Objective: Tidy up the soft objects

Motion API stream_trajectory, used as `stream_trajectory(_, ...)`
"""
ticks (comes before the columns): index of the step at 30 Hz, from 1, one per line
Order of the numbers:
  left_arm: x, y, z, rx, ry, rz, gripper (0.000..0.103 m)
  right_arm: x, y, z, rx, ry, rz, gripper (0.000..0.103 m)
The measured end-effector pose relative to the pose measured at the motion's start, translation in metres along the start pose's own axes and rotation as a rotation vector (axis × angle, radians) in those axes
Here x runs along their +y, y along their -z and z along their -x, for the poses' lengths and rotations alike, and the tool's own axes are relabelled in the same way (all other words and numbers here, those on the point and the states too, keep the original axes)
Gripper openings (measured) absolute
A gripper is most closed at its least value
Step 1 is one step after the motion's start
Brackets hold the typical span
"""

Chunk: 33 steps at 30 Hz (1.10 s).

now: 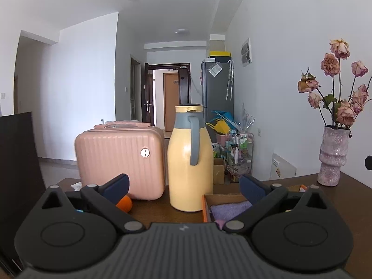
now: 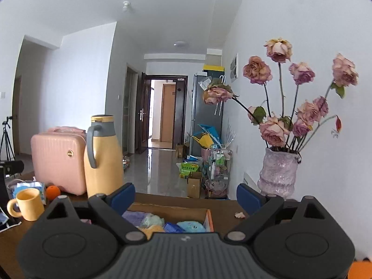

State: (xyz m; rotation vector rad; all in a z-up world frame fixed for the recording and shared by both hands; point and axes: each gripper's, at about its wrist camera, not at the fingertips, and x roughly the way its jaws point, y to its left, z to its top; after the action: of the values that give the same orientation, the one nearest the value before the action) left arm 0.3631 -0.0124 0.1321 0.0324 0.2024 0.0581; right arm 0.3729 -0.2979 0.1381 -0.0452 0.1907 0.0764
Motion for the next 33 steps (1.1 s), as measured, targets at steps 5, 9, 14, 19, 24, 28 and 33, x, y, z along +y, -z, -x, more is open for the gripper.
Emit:
stream_trajectory(5,0.005,0.025,0.039,-0.006,-0.006,-0.002,0.103,0.008,0.032,0.042,0.015,-0.045,-0.029,0.094)
stream_trajectory(9,0.006,0.057,0.088,-0.012,-0.009,-0.011,0.103,0.021,0.064,0.086,0.039,-0.040,-0.029,0.094)
stream_trajectory(14,0.015,0.097,0.158,-0.008,0.020,0.038,0.103,0.038,0.106,0.149,0.061,-0.055,-0.034,0.094)
stream_trajectory(19,0.026,0.142,0.227,0.015,-0.030,0.003,0.103,0.055,0.151,0.221,0.067,-0.091,-0.055,0.094)
stream_trajectory(24,0.039,0.175,0.295,0.035,-0.042,0.013,0.103,0.069,0.182,0.291,0.073,-0.075,-0.112,0.095)
stream_trajectory(28,0.040,0.187,0.344,0.045,-0.020,0.016,0.103,0.075,0.200,0.341,0.083,-0.077,-0.140,0.097)
stream_trajectory(33,0.039,0.187,0.364,0.022,-0.007,-0.010,0.103,0.083,0.197,0.350,0.075,-0.108,-0.122,0.099)
